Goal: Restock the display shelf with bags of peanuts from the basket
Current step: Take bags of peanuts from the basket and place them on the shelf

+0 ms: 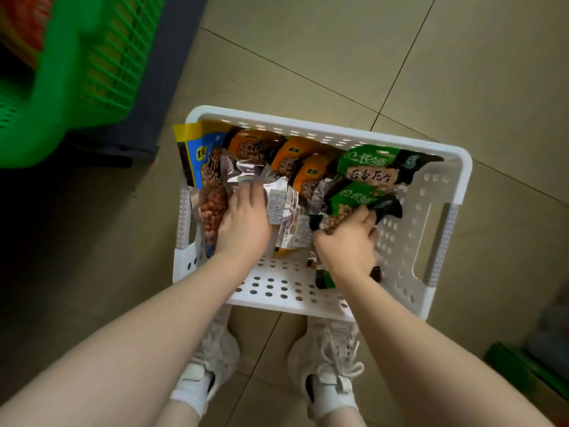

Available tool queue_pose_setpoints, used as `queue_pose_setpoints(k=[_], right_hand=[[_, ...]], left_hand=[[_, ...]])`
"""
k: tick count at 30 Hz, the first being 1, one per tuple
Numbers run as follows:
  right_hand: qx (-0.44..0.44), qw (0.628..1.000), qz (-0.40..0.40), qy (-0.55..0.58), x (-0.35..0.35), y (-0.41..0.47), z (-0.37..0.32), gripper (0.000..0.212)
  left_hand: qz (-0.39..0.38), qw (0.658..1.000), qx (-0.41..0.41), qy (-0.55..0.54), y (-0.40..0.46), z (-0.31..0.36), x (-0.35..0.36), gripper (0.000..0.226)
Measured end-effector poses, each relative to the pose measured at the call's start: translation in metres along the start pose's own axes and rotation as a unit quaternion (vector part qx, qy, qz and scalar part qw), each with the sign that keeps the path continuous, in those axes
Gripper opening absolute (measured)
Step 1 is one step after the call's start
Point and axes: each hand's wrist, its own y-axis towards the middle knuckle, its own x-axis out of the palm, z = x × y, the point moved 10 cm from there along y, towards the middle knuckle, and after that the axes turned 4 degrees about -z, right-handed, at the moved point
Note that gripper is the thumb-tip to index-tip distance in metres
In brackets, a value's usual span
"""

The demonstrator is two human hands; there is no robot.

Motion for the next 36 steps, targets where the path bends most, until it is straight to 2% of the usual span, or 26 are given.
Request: queue_pose_setpoints(k=[3,5,6,8,11,15,19,22,25,28,32,36], right_hand=[[0.003,0.999,-0.017,0.033,-0.027,-0.002,0.011,0.064],[0.018,0.999,0.001,0.046,-0.049,-0.003,0.022,0.062],[0.029,0.998,0.015,0.06,-0.057,-0.002,0.028,0.062],[0.044,0.995,0.031,0.086,-0.063,-0.005,0.035,0.063],[0.036,0.999,0.011,0.037,-0.048,-0.012,0.036,0.078],[0.036,0.999,-0.022,0.01,-0.023,-0.011,0.025,0.085],[0.079,0.994,-0.034,0.064,-0.03,-0.016,0.024,0.071],[0.045,0.993,-0.051,0.094,-0.06,-0.044,0.017,0.066],[0.0,0.99,-0.087,0.114,-0.1,-0.093,-0.002,0.06],[-0.063,0.987,-0.114,0.098,-0.156,-0.16,-0.036,0.063],[-0.175,0.981,-0.082,0.014,-0.258,-0.268,-0.101,0.052],[-0.274,0.959,-0.039,-0.062,-0.347,-0.374,-0.163,0.043]], left_hand=[[0.011,0.994,-0.056,-0.098,0.007,0.001,-0.002,0.071],[0.001,0.97,-0.125,-0.207,0.009,-0.007,0.003,0.076],[-0.014,0.963,-0.142,-0.228,0.01,-0.009,0.01,0.078],[-0.064,0.976,-0.125,-0.165,0.01,-0.006,0.022,0.077],[-0.099,0.991,-0.076,-0.051,0.007,0.0,0.028,0.075],[-0.064,0.997,-0.034,0.018,-0.008,0.01,0.013,0.059],[-0.043,0.996,0.033,0.066,-0.034,0.016,-0.024,0.044],[-0.035,0.993,0.059,0.097,-0.059,0.02,-0.067,0.04],[-0.032,0.987,0.064,0.147,-0.094,0.032,-0.121,0.047],[-0.007,0.984,0.076,0.162,-0.141,0.049,-0.193,0.05],[0.068,0.969,0.11,0.209,-0.226,0.077,-0.32,0.047],[0.138,0.963,0.086,0.215,-0.314,0.089,-0.439,0.05]])
